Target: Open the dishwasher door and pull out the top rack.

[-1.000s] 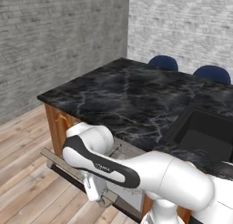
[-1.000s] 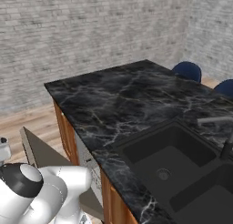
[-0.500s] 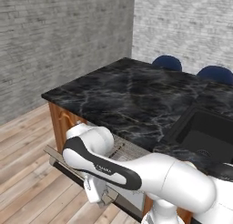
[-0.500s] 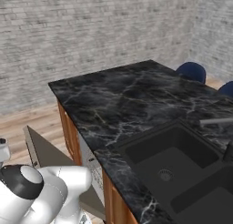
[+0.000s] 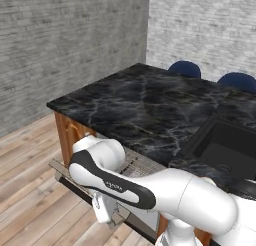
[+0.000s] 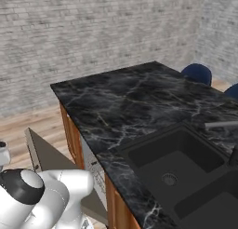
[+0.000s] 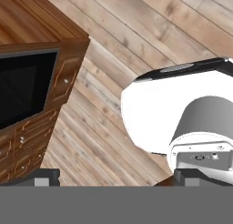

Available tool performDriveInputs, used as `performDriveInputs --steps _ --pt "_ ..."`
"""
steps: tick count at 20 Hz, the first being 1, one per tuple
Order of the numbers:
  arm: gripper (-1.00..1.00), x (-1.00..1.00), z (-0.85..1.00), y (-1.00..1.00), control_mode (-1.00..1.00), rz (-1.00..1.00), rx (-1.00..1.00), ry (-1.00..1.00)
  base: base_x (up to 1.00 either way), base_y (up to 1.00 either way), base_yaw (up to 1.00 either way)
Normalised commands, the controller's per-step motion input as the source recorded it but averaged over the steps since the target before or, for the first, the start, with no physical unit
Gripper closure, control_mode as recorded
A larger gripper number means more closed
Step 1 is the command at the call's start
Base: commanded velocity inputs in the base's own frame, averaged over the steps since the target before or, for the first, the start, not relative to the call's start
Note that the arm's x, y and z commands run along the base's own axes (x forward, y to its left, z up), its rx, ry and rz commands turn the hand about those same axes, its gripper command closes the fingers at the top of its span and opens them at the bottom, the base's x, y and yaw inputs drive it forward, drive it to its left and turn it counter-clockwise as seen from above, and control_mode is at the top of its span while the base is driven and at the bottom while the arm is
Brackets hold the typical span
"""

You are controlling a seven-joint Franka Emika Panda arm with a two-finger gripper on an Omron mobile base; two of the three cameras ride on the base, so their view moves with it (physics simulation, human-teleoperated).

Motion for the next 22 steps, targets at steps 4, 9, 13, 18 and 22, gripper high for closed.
performDriveInputs --steps 4,9,13,18,22 --pt "-1.00 0.20 -0.06 0.00 -1.00 0.00 0.01 0.01 0.00 0.00 0.00" --pt "-1.00 0.82 0.21 -0.12 -1.00 -0.13 0.00 -0.02 0.00 0.00 0.00" --pt "-1.00 0.97 0.05 -0.12 -1.00 -0.24 -0.02 -0.03 0.00 0.00 0.00" --pt "-1.00 0.62 -0.04 -0.27 -1.00 -0.22 -0.13 -0.19 0.00 0.00 0.00" --pt "-1.00 0.05 -0.33 -0.45 -1.00 -0.12 -0.23 -0.39 0.00 0.00 0.00"
